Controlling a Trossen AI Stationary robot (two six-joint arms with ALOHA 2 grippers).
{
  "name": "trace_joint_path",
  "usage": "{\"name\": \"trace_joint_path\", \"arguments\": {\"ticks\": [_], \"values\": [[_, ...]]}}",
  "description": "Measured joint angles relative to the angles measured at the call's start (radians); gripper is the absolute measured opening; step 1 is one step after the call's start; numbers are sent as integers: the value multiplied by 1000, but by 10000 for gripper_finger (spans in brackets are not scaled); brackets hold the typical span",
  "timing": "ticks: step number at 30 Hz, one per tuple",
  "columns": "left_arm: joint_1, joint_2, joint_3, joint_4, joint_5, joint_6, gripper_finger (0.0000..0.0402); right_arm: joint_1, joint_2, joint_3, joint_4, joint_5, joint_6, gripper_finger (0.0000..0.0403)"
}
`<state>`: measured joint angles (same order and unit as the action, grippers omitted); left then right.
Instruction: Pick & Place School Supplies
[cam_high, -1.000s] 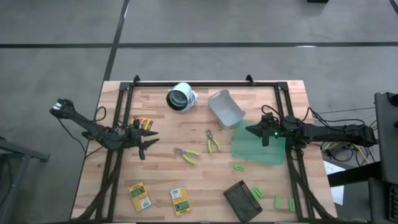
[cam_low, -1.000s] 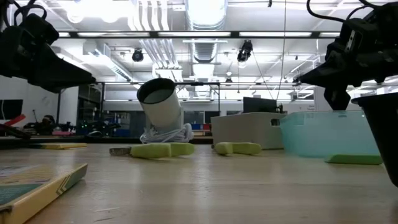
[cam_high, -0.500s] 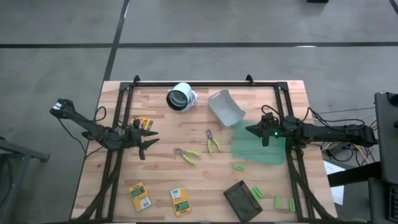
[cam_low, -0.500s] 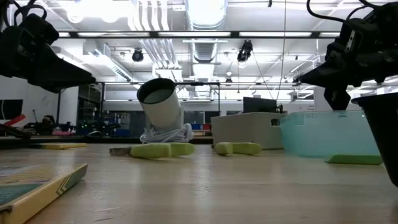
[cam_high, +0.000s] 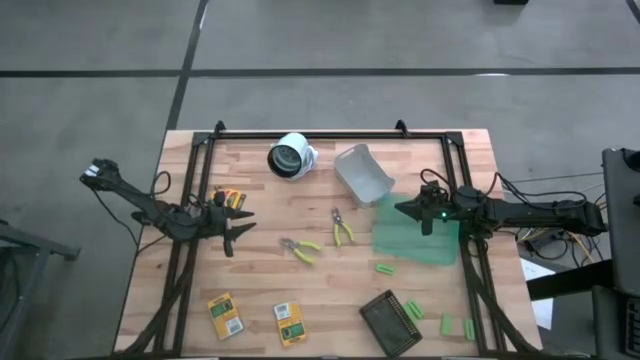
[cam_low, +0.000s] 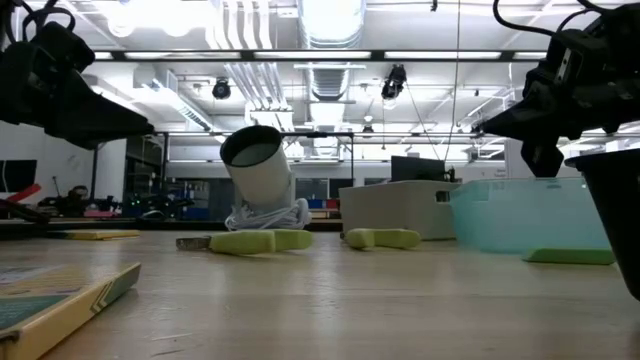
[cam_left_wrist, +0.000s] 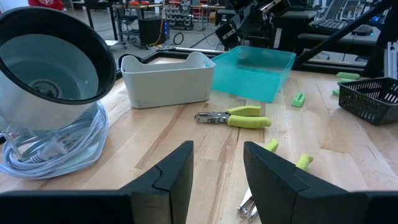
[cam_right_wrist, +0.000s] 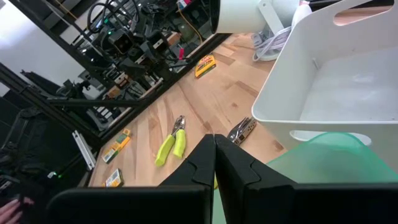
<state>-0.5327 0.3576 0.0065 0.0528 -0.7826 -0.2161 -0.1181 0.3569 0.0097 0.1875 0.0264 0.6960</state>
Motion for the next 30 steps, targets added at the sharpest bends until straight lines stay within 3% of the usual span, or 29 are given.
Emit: {"name": "trace_joint_path", "arguments": {"ticks": [8, 12, 16, 20, 27, 30], "values": [[-1, 0, 0, 0, 25, -103, 147, 0, 0, 0, 0, 0, 0, 8], [-1, 0, 0, 6, 106, -217, 147, 0, 0, 0, 0, 0, 0, 8], [-1, 0, 0, 19, 218, -227, 147, 0, 0, 0, 0, 0, 0, 8], [0, 0, 8, 16, 233, -256, 147, 0, 0, 0, 0, 0, 0, 8], [0, 0, 107, 1, 231, -88, 147, 0, 0, 0, 0, 0, 0, 8], [2, 0, 159, -78, 224, -70, 147, 0, 0, 0, 0, 0, 0, 8]]}}
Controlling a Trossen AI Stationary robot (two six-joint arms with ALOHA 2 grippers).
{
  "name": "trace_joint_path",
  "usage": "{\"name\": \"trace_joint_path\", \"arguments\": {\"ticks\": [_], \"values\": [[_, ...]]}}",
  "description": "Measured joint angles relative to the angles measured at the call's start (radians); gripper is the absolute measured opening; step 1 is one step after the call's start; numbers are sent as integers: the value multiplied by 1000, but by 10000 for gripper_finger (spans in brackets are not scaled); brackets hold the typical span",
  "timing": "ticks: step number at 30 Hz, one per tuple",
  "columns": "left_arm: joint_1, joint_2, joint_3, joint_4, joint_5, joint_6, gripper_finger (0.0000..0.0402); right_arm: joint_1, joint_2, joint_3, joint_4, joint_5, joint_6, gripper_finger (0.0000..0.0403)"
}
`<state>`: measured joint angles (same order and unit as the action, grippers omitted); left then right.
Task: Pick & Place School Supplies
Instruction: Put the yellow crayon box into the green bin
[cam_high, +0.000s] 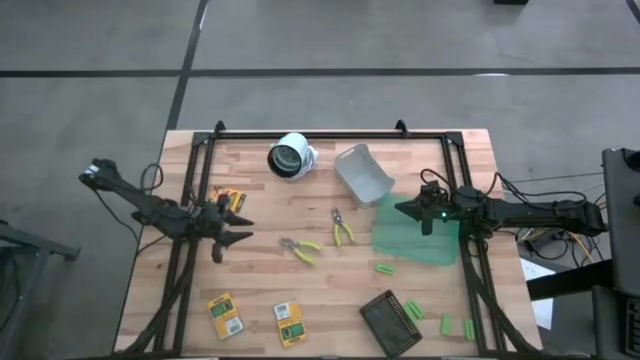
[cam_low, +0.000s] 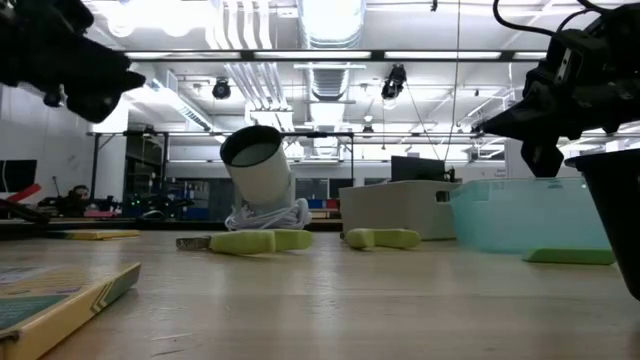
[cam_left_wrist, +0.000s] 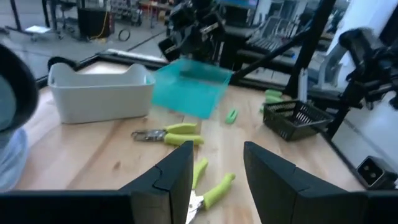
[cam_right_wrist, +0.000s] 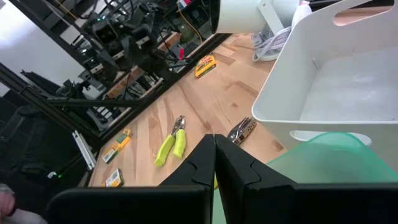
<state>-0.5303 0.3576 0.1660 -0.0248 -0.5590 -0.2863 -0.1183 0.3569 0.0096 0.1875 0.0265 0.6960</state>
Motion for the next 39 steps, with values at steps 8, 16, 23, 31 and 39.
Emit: {"name": "trace_joint_path", "arguments": {"ticks": [8, 16, 23, 31, 39], "values": [[8, 0, 168, -237, 26, -138, 147, 0, 0, 0, 0, 0, 0, 8], [9, 26, 324, -357, 45, -236, 147, 0, 0, 0, 0, 0, 0, 8], [9, 52, 440, -608, 104, -407, 147, 0, 0, 0, 0, 0, 0, 8], [9, 103, 560, -828, 352, -558, 147, 0, 0, 0, 0, 0, 0, 8], [3, 149, 466, -799, 621, -689, 147, 0, 0, 0, 0, 0, 0, 8]]}}
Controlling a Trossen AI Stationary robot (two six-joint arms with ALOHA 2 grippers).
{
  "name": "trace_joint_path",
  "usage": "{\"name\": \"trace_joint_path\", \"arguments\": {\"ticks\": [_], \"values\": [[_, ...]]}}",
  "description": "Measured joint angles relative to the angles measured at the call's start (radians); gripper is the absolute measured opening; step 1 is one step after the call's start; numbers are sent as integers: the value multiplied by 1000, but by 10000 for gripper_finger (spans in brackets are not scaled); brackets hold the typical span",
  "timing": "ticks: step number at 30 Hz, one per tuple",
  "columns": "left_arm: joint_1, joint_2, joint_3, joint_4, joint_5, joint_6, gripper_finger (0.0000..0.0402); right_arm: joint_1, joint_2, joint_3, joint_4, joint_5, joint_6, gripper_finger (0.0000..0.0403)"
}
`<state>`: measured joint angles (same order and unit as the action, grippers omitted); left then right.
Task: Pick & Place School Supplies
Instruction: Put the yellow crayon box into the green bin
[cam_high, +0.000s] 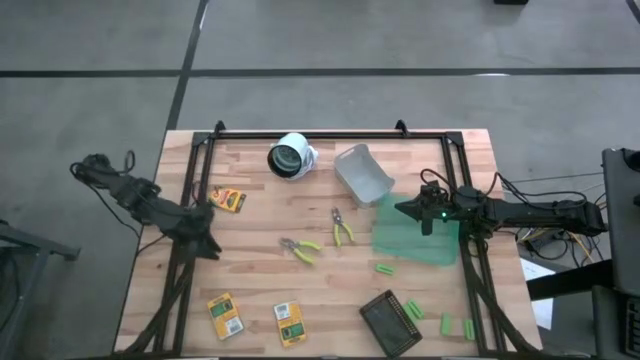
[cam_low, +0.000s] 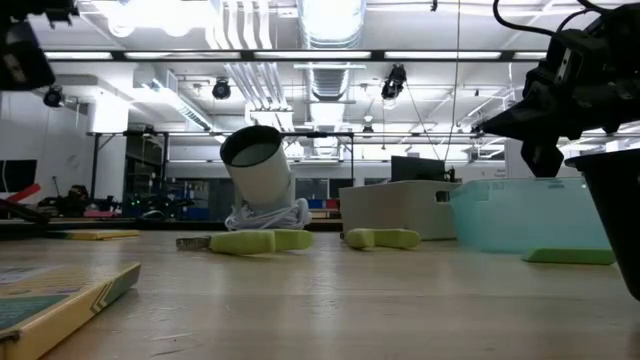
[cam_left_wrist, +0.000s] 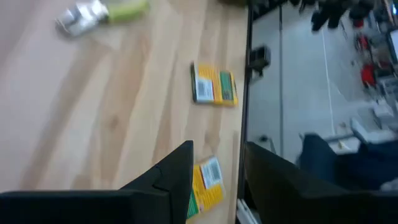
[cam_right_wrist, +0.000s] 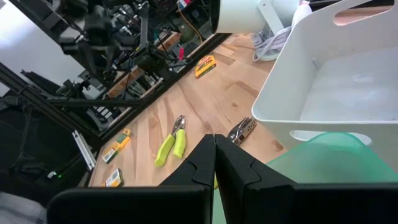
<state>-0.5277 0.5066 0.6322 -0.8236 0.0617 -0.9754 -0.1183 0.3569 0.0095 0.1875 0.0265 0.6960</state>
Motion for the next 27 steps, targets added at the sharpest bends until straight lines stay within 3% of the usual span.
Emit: {"name": "trace_joint_path", "arguments": {"ticks": [8, 14, 22, 27], "values": [[-29, 3, -139, 137, 34, -132, 147, 0, 0, 0, 0, 0, 0, 8], [-32, 3, -158, 140, 77, -148, 148, 0, 0, 0, 0, 0, 0, 8], [-32, -1, -155, 87, 80, -158, 200, 0, 0, 0, 0, 0, 0, 8], [-32, -1, -155, 79, 81, -248, 210, 0, 0, 0, 0, 0, 0, 8]]}}
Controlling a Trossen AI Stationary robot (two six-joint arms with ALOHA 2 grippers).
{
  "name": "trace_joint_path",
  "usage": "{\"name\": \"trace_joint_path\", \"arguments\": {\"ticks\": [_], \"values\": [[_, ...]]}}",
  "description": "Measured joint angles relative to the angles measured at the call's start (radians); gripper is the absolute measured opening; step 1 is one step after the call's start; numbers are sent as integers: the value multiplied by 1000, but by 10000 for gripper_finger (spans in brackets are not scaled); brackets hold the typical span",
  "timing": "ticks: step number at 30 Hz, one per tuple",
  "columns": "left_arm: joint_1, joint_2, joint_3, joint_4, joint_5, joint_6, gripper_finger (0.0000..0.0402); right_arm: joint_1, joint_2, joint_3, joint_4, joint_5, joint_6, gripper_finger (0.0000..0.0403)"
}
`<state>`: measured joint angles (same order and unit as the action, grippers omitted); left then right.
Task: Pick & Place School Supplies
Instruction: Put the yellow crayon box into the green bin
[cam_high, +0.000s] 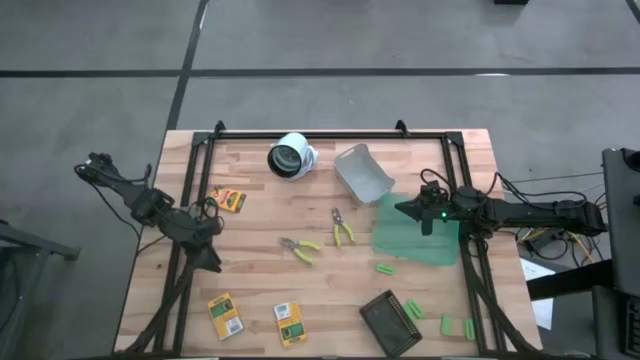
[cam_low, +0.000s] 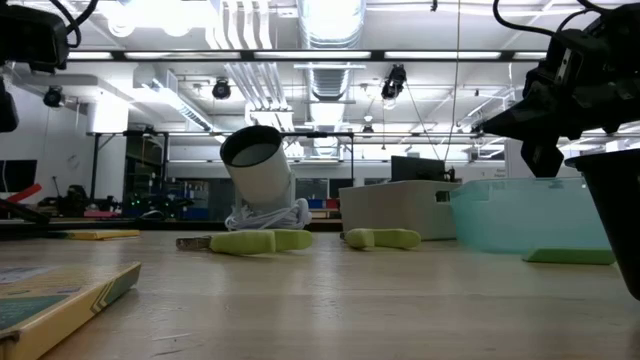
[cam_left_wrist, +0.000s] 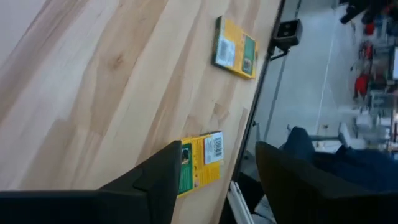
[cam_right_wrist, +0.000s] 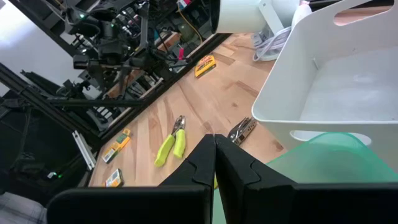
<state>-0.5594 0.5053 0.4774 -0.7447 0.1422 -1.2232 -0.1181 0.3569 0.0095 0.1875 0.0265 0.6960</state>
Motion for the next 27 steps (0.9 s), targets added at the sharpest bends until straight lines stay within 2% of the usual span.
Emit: {"name": "trace_joint_path", "arguments": {"ticks": [6, 17, 27], "values": [[-1, 0, -7, -16, 48, 20, 209, 0, 0, 0, 0, 0, 0, 8], [-25, 21, -64, 47, 57, 2, 209, 0, 0, 0, 0, 0, 0, 8], [-46, 149, -57, 80, 50, 15, 209, 0, 0, 0, 0, 0, 0, 8]]}}
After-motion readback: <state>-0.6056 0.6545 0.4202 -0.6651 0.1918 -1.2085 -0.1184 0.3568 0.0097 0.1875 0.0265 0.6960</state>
